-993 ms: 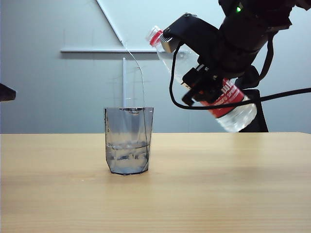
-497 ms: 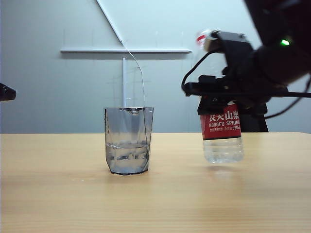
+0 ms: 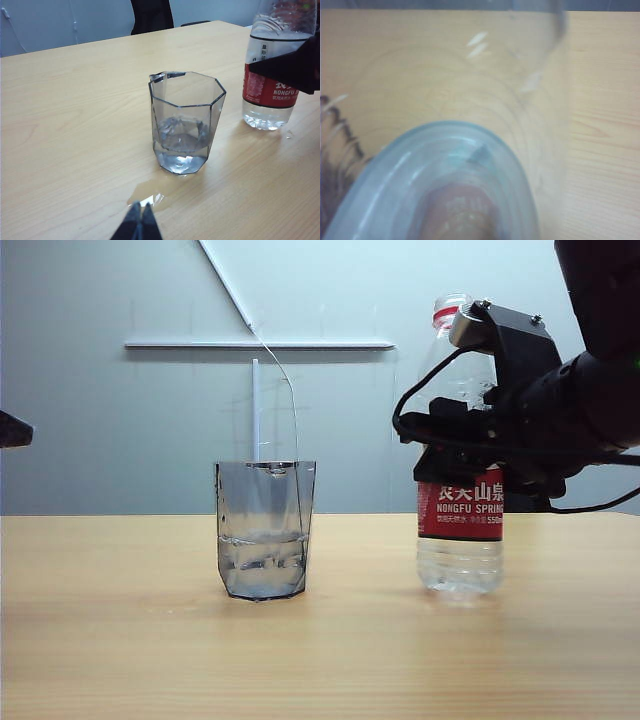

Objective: Pick up the mineral water bottle on the table and pour water into the mug until it's half full.

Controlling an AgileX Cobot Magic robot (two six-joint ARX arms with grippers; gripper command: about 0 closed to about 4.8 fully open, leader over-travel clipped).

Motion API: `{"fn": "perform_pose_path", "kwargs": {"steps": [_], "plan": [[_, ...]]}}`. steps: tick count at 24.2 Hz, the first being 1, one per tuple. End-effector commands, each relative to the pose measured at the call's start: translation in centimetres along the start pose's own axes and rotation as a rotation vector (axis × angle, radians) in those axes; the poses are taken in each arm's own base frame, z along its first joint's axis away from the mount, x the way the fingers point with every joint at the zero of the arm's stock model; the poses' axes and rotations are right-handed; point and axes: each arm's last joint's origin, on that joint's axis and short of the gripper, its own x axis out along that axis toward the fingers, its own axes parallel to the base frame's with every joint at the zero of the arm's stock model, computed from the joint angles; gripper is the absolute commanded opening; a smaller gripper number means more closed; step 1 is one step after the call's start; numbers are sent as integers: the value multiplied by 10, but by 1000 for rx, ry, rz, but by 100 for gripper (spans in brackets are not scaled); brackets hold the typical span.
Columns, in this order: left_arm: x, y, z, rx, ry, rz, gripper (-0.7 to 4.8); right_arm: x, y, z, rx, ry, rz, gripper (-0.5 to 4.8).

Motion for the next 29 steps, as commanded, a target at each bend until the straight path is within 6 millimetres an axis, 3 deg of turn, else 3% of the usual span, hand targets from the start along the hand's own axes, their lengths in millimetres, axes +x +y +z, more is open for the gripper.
{"fn": "perform_pose_path", "kwargs": {"steps": [1, 3, 4, 5, 9, 10, 19, 29], "plan": [[0, 0, 2, -4, -15, -2, -2, -1, 1, 7, 25, -64, 12, 235], [0, 0, 2, -4, -15, -2, -2, -1, 1, 5, 21, -47, 11, 246], [0, 0, 2, -4, -15, -2, -2, -1, 1, 5, 20, -38, 20, 278], [0, 0, 2, -4, -15, -2, -2, -1, 1, 3, 17, -26, 22, 346], [0, 0, 2, -4, -15, -2, -2, -1, 0, 2, 12, -8, 19, 404], [0, 0, 2, -4, -15, -2, -2, -1, 1, 2, 14, -11, 21, 479], [0, 9, 2, -15, -12, 86, -2, -10, 10, -5, 2, -5, 39, 479], [-2, 11, 4, -18, -41, 112, -2, -37, 0, -4, 25, -58, 11, 479]]}}
